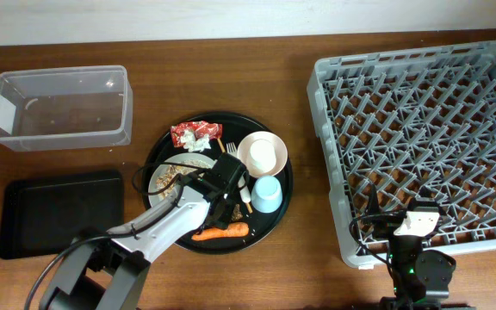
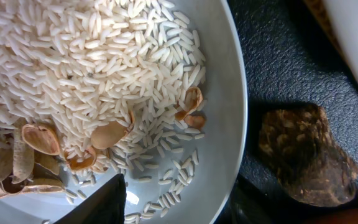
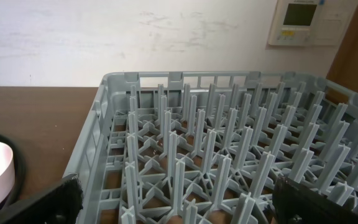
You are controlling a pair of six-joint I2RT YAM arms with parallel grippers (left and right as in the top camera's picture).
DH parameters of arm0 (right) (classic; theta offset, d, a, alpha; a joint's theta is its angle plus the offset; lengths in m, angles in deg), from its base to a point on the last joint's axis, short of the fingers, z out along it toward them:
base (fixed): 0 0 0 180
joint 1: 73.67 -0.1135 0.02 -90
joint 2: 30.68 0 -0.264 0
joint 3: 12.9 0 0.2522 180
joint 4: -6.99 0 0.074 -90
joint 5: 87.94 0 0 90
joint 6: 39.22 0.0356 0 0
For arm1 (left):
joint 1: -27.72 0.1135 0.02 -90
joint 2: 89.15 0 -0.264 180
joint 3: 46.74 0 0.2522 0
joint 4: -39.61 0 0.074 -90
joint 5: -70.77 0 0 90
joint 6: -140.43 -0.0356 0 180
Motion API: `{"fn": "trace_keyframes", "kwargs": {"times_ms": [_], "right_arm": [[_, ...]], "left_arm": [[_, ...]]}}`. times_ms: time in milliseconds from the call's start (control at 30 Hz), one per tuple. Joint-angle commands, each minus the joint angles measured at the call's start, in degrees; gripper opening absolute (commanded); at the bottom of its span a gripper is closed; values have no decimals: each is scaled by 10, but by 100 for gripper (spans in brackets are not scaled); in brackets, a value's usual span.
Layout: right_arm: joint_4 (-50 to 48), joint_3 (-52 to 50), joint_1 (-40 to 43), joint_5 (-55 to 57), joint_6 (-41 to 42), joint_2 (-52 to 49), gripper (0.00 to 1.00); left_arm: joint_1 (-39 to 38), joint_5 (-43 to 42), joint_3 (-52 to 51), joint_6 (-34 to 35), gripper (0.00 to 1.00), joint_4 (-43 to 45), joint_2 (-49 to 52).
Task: Sort waste into correct bins and load items into the dishwasher rack
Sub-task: 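Grasp the white plate rim with the left gripper and lift it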
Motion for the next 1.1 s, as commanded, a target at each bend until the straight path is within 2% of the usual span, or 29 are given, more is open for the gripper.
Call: {"fn": "trace_keyframes", "kwargs": {"times_ms": [0, 200, 300, 1067], "right_arm": [[3, -4, 4, 7, -4, 2, 99], [3, -4, 4, 7, -4, 2, 99], [3, -4, 4, 7, -4, 2, 99], [3, -4, 4, 7, -4, 2, 99]], "left_arm": [[0, 5, 8, 4, 49, 1, 4], [0, 5, 8, 12, 35, 0, 4], [0, 5, 8, 12, 31, 0, 4], [0, 6, 8, 12, 30, 14, 36]]}}
